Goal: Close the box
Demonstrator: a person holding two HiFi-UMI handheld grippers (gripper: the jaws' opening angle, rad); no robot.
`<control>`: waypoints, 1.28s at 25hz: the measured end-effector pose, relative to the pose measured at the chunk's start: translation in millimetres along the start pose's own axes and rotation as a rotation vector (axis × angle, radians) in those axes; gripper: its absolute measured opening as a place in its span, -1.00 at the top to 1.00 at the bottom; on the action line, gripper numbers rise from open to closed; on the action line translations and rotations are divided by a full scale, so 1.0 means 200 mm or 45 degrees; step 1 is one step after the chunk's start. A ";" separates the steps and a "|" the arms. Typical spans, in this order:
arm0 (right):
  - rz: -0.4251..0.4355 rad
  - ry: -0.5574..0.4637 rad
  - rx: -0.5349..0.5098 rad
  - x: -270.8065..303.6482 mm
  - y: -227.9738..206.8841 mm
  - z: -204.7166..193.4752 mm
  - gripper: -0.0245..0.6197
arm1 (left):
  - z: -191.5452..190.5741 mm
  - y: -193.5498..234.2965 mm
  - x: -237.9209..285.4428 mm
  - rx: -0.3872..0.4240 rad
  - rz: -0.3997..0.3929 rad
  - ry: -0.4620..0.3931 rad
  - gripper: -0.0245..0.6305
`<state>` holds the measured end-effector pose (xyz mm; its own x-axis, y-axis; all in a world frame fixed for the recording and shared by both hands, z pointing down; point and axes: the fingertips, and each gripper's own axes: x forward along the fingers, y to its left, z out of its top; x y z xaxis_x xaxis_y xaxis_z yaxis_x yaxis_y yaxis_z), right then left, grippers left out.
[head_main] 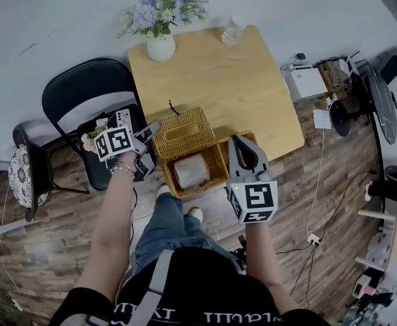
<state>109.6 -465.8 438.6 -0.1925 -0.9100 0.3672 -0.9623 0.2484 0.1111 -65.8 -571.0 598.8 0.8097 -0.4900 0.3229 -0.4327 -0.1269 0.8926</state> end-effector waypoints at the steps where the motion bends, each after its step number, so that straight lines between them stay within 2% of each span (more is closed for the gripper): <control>1: 0.001 -0.006 -0.002 -0.01 0.00 0.00 0.88 | 0.01 -0.01 0.00 0.019 0.001 -0.011 0.57; 8: -0.012 -0.084 0.025 -0.09 -0.01 0.06 0.88 | 0.04 -0.16 -0.06 0.282 0.023 -0.078 0.56; 12: -0.004 -0.132 0.028 -0.14 0.01 0.12 0.88 | 0.05 -0.22 -0.12 0.392 0.059 -0.113 0.56; 19: 0.017 -0.187 -0.001 -0.25 0.02 0.20 0.88 | 0.03 -0.37 -0.18 0.655 0.157 -0.176 0.55; 24: 0.038 -0.225 0.032 -0.34 0.02 0.21 0.88 | -0.03 -0.48 -0.24 0.830 0.170 -0.231 0.55; 32: 0.055 -0.263 -0.001 -0.48 0.04 0.21 0.88 | -0.12 -0.59 -0.32 1.049 0.215 -0.229 0.54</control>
<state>112.2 -390.7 365.9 -0.2691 -0.9471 0.1747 -0.9522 0.2889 0.0997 -57.1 -504.9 480.7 0.6636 -0.6790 0.3139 -0.7479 -0.5916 0.3012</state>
